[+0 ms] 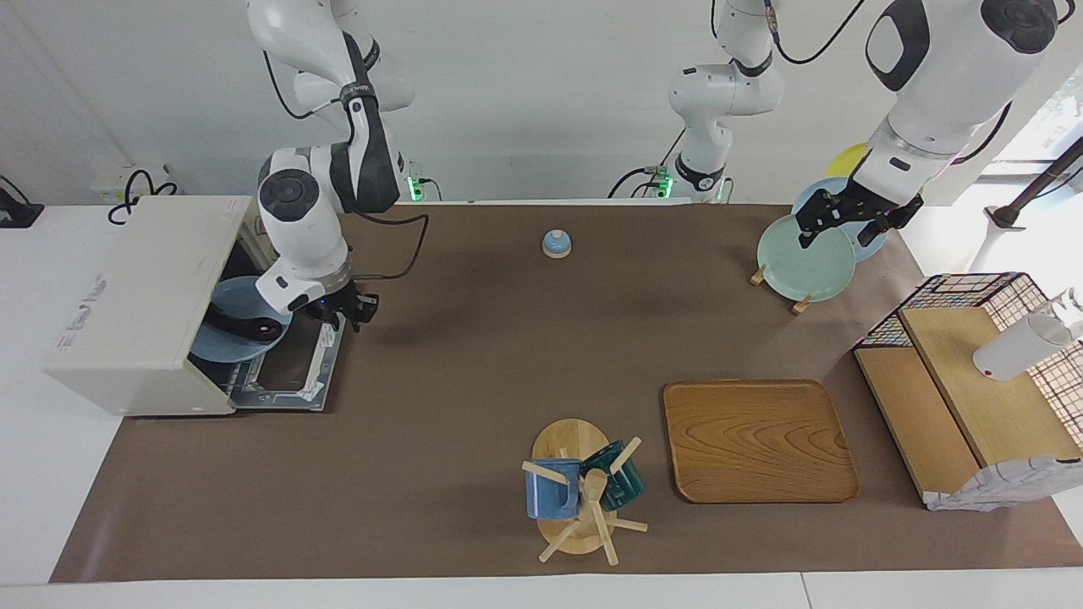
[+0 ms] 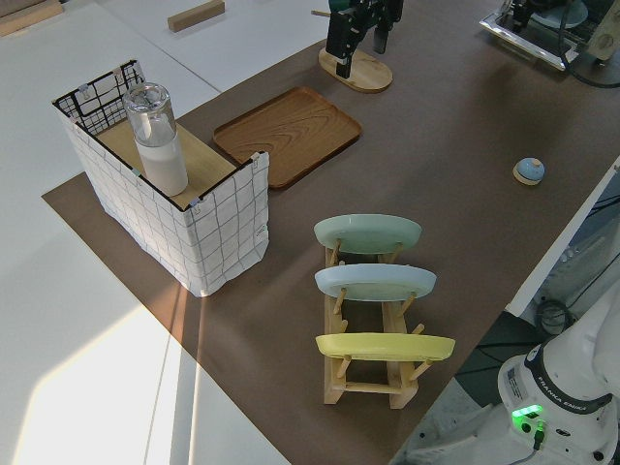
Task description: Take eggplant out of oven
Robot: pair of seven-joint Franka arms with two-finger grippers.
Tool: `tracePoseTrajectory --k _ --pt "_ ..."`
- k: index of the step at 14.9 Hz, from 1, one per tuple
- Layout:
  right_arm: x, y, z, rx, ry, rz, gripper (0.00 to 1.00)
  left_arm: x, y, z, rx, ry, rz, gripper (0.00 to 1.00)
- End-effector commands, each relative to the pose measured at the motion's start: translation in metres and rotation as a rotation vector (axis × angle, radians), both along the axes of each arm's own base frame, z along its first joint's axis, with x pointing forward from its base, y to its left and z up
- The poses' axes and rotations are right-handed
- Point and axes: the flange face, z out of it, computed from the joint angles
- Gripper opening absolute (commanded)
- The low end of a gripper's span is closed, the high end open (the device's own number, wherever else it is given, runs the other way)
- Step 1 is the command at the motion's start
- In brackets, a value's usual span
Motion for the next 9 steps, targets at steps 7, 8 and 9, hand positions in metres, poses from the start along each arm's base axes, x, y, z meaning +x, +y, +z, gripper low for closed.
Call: tracePoseTrajectory --k 7,8,9 --pt "-0.025 -0.066 -0.021 -0.064 0.034 0.129 0.43 -0.003 -0.003 0.002 0.020 -0.014 -0.019 1.00" --pt "-0.029 -0.066 -0.024 -0.062 0.033 0.132 0.41 -0.003 -0.003 0.002 0.020 -0.016 -0.019 1.00" --pt "-0.031 -0.066 -0.027 -0.062 0.039 0.140 0.41 -0.003 -0.003 0.002 0.020 -0.013 -0.019 1.00"
